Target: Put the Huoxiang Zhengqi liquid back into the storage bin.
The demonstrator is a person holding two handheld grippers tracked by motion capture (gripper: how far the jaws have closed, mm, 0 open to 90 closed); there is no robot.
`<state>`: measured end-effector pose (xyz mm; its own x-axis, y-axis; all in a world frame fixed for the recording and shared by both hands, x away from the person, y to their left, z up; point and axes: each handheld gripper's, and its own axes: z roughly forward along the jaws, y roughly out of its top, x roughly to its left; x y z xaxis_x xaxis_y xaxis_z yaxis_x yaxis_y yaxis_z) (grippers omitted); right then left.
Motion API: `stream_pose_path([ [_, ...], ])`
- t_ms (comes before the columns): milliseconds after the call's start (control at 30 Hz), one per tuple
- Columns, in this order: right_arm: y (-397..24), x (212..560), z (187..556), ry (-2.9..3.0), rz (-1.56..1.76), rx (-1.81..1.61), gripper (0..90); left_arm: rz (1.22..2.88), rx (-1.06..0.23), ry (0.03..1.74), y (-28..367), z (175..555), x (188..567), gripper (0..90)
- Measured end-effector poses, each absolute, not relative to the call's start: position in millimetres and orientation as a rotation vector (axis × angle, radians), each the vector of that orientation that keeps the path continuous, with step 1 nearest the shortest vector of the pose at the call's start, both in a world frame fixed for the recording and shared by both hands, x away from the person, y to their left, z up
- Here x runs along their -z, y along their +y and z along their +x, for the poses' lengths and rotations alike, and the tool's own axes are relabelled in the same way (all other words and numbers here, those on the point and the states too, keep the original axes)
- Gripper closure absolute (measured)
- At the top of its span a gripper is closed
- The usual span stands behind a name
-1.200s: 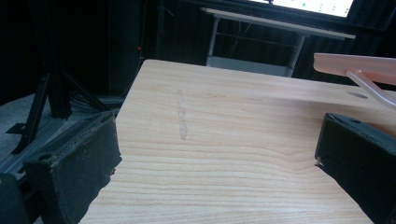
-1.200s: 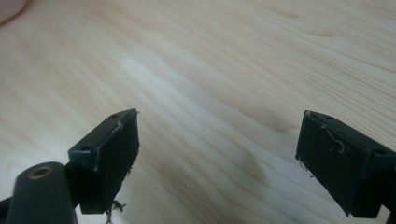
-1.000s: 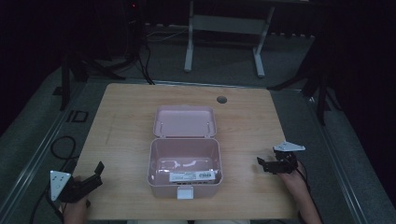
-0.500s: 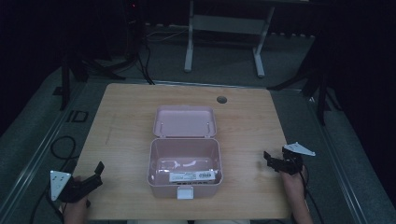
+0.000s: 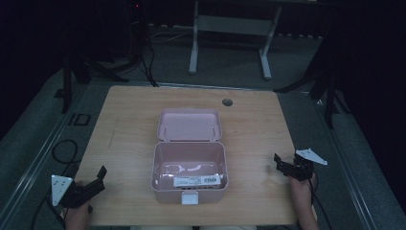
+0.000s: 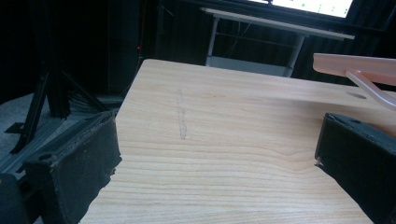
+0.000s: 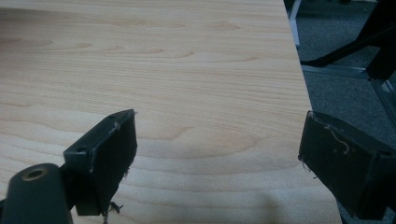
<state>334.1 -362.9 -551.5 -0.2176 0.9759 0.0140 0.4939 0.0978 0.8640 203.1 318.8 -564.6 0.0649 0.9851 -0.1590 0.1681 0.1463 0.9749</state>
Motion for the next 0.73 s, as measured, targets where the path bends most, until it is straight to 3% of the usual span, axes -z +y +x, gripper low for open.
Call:
stream_pose_path([
  [733,-362.1,552.9,334.1,1.78,1.455,-1.022,11.1,1.244,-0.956,1.335,318.9,202.8,564.6,0.3],
])
